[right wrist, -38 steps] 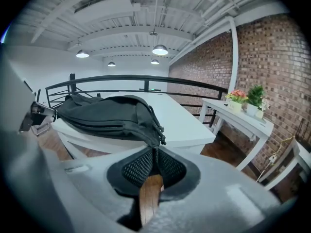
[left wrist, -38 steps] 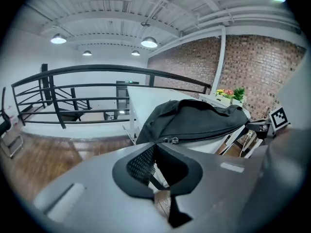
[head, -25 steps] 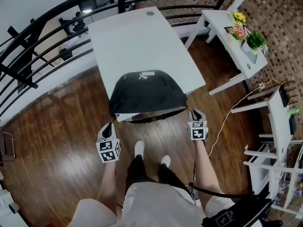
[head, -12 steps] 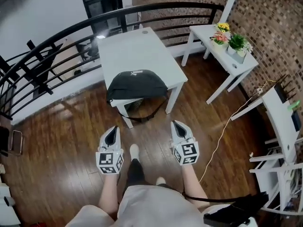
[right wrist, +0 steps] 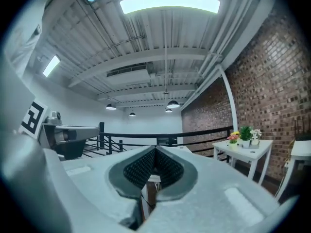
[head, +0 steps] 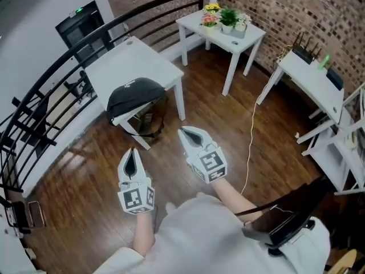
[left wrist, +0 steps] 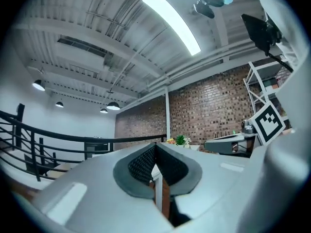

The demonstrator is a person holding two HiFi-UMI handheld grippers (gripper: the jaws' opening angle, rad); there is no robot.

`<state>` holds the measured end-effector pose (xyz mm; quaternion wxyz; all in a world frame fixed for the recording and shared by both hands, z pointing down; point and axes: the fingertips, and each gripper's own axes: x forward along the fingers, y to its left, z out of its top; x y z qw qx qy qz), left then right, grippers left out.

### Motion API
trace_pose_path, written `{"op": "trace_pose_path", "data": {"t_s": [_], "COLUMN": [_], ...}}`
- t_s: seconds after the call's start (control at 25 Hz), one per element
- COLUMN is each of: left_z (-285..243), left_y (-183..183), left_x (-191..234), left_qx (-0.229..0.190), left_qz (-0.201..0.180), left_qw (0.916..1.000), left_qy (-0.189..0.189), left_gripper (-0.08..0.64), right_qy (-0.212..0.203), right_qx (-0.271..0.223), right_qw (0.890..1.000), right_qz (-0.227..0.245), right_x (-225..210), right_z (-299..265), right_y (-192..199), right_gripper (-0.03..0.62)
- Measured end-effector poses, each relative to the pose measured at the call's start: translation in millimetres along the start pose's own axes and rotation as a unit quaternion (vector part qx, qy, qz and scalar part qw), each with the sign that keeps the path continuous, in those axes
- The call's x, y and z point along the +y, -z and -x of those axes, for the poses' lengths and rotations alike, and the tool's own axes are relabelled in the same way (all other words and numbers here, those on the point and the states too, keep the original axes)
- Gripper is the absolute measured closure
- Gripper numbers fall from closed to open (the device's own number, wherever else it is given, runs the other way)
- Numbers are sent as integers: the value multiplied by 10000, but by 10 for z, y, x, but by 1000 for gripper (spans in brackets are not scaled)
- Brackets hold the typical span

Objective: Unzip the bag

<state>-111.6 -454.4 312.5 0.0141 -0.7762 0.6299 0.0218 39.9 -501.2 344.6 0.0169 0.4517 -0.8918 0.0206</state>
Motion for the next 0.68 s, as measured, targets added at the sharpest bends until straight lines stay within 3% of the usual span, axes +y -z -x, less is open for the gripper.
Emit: {"op": "trace_pose_path", "data": {"t_s": [0.12, 0.36, 0.52, 0.68], "left_z": [-32, 176, 314, 437], "left_y": [81, -4, -109, -461], "left_x": [-265, -285, 36, 488], "left_qx": [-94, -110, -216, -298], "left_qz": [-28, -37, 3, -53], "left_qw": [9996, 9994, 9996, 9995], "left_qy": [281, 317, 175, 50], "left_gripper": [543, 543, 543, 543], "right_qy": [242, 259, 123, 109], "right_qx": [22, 105, 96, 111], "right_qw": [9996, 9993, 9994, 9992], "right_qz": [142, 249, 315, 375], "right_x": [-195, -35, 293, 670], "right_z": [141, 223, 177, 12], "right_y": [76, 86, -69, -333], "right_gripper": [601, 601, 601, 601]}}
